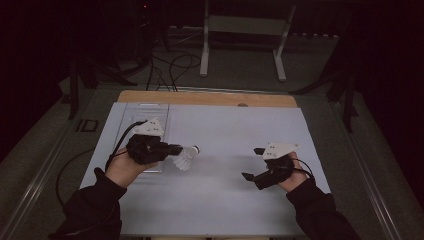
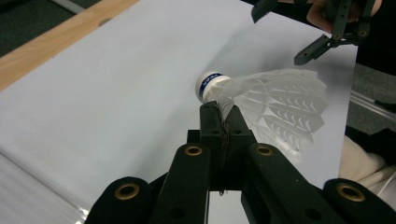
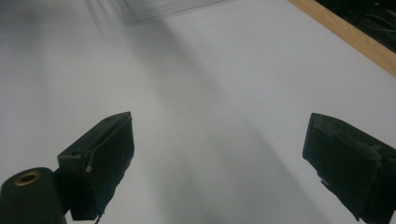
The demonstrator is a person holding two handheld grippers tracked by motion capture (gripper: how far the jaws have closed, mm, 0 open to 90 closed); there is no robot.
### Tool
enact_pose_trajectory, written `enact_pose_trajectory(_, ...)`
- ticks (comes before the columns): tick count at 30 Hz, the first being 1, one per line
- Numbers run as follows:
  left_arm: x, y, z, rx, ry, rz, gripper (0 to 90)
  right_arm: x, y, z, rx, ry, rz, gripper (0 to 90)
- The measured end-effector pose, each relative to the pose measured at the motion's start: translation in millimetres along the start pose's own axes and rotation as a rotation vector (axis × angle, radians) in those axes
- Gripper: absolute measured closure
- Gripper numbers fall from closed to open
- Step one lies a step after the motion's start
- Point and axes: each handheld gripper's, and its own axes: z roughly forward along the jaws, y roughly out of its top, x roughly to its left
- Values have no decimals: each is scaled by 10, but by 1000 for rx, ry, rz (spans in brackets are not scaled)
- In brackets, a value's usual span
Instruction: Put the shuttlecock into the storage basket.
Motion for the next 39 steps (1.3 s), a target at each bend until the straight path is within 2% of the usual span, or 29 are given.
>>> enact_pose_trajectory(6,103,-35,-146,-27,48,-8,900,-17,-131,-70,-39,-21,37,90)
enact_pose_trajectory(8,122,-40,-173,-34,50,-8,900,-17,-152,-83,-47,-28,35,91)
enact_pose_trajectory(9,158,-49,-229,-44,76,-15,900,-10,-189,-109,-61,-41,38,91)
enact_pose_trajectory(12,196,-59,-288,-58,93,-17,900,4,-242,-148,-86,-67,33,91)
enact_pose_trajectory(15,267,-98,-384,-77,144,-23,900,11,-299,-172,-104,-76,40,91)
enact_pose_trajectory(16,267,-98,-384,-77,144,-23,900,11,-299,-172,-104,-76,40,91)
enact_pose_trajectory(18,319,-154,-438,-104,183,-24,900,23,-353,-185,-114,-83,45,91)
enact_pose_trajectory(20,354,-189,-471,-116,213,-42,900,38,-384,-190,-114,-95,50,91)
enact_pose_trajectory(23,398,-232,-516,-124,252,-56,900,51,-429,-188,-116,-97,61,91)
enact_pose_trajectory(24,398,-232,-516,-124,252,-56,900,55,-442,-185,-115,-100,60,91)
enact_pose_trajectory(28,468,-281,-598,-162,313,-81,900,64,-480,-199,-131,-110,69,91)
enact_pose_trajectory(30,480,-292,-613,-173,325,-87,900,77,-495,-207,-142,-113,73,98)
enact_pose_trajectory(31,507,-311,-641,-187,349,-99,900,83,-506,-208,-145,-114,68,99)
enact_pose_trajectory(32,507,-311,-641,-187,349,-99,900,83,-506,-208,-145,-114,68,99)
enact_pose_trajectory(34,527,-335,-663,-196,394,-114,900,93,-539,-195,-143,-109,66,95)
enact_pose_trajectory(39,565,-369,-664,-211,413,-135,900,103,-583,-190,-155,-92,80,94)
